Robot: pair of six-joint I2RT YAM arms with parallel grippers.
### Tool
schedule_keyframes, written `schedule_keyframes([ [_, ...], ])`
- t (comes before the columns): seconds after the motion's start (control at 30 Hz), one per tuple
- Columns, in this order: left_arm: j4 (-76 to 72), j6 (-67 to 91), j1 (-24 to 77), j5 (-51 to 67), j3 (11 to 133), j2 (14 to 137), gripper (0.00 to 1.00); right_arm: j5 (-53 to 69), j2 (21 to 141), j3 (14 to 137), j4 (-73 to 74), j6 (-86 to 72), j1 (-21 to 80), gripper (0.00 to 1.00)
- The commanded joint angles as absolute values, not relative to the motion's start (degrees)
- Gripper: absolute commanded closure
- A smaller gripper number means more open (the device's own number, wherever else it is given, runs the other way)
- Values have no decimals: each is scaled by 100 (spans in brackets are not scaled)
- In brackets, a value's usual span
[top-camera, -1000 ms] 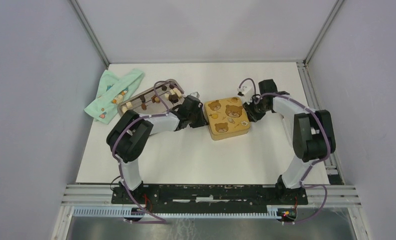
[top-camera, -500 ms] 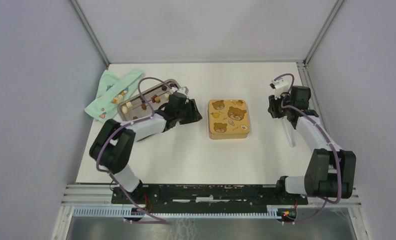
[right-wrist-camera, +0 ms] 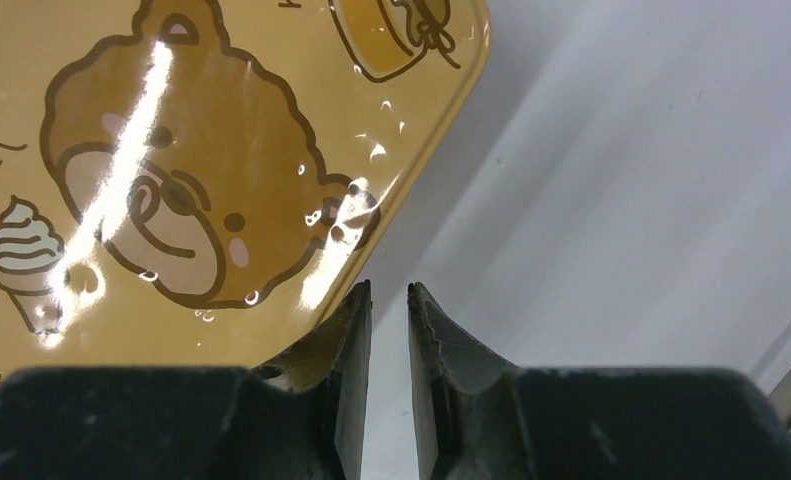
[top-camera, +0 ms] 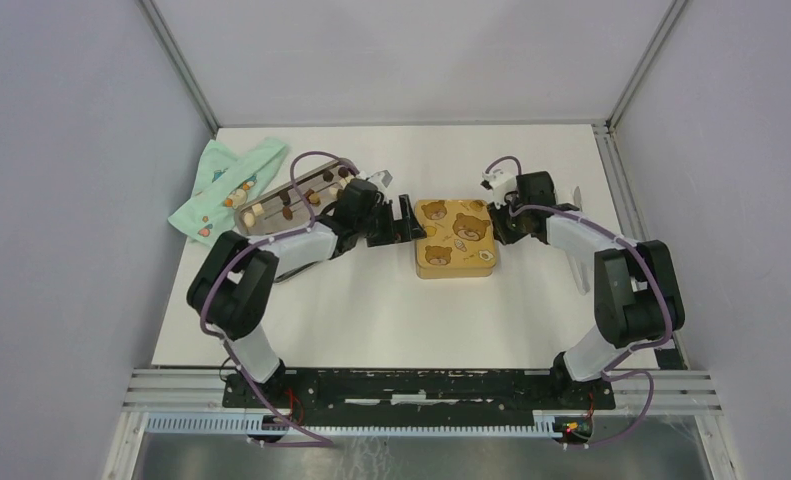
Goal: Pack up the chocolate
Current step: Close the box lid on the packing box.
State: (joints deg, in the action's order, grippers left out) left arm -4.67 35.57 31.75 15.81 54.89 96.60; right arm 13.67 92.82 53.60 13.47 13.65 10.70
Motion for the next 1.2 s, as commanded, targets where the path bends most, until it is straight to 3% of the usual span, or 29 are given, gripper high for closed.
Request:
schedule_keyframes([
  [0.0,-368,3677,3193,1870,6012,10099,0,1217,9272,5642,1317,1272,1306,75],
  [0.23,-194,3645,3203,1920,6260,10563,4,1396,9229,5621,1314,1318,1386,75],
  [0.53,-134,3639,3191,1958,6053,10731,47,1312,9190,5642,1369,1459,1373,75],
  [0.67,-140,3621,3169,1907,5916,10740,56,891,8908,5667,1413,1693,1272,74],
  [0.83,-228,3612,3138,2028,5830,10787,62,1018,8240,5792,1562,2358,1057,72],
  [0.97,-445,3700,3146,2209,5743,10830,62,2599,7872,6018,1836,3005,1069,69],
  [1.03,-546,3744,3150,2288,5703,10858,62,3374,7966,6229,1911,2960,1130,70],
  [1.17,-727,3843,3155,2407,5635,10908,63,3486,8829,7034,2341,2692,1509,74],
])
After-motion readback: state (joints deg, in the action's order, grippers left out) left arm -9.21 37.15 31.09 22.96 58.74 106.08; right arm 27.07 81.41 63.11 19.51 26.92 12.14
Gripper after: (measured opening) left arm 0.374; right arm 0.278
